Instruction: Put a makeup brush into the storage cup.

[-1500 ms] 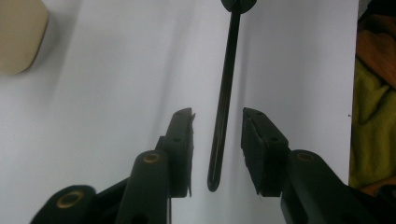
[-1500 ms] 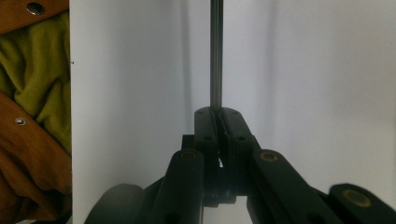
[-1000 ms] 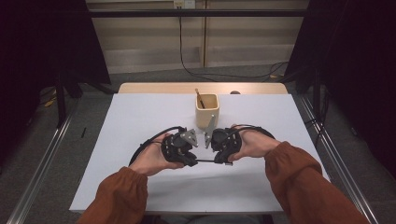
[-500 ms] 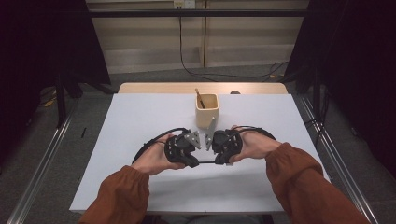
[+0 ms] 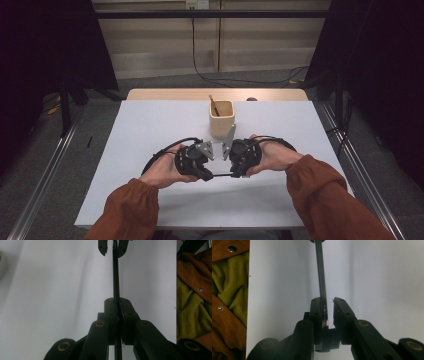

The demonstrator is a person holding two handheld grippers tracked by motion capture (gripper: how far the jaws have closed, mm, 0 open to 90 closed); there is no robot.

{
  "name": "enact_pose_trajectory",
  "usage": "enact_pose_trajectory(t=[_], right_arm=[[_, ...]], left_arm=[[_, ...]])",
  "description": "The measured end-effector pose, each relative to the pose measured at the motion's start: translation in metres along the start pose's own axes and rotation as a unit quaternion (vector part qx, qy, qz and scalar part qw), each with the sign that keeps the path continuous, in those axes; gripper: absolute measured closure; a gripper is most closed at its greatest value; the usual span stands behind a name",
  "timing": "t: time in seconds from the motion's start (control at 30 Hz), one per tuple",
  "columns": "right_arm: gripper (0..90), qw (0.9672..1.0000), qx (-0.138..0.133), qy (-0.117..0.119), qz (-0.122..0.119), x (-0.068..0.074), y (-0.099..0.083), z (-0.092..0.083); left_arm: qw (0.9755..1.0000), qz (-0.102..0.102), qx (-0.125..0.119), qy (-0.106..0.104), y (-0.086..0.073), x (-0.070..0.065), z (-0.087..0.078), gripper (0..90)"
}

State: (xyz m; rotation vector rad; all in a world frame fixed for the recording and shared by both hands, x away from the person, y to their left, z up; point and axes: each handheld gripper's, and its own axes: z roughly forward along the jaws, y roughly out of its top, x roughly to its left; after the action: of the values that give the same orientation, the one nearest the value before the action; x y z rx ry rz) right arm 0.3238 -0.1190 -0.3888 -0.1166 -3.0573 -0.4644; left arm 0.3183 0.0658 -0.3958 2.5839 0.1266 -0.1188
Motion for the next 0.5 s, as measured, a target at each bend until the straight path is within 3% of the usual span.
enact_pose_trajectory(t=[0.23, 0.4, 0.5], right_arm=[[57.4, 0.9998, -0.015, -0.009, 0.000, -0.0003, -0.0012, -0.0001], [35.5, 0.9996, -0.027, -0.002, 0.003, -0.0006, -0.0032, -0.0009], [27.2, 0.9994, -0.033, 0.005, 0.011, -0.0005, -0.0047, -0.0006]], left_arm=[[1.0000, 0.001, 0.004, -0.005, 0.0006, 0.0004, 0.0019, 85.5], [1.0000, 0.001, 0.000, 0.000, -0.0017, 0.0010, -0.0015, 85.4], [1.0000, 0.001, 0.000, 0.001, -0.0024, 0.0009, -0.0035, 85.4]])
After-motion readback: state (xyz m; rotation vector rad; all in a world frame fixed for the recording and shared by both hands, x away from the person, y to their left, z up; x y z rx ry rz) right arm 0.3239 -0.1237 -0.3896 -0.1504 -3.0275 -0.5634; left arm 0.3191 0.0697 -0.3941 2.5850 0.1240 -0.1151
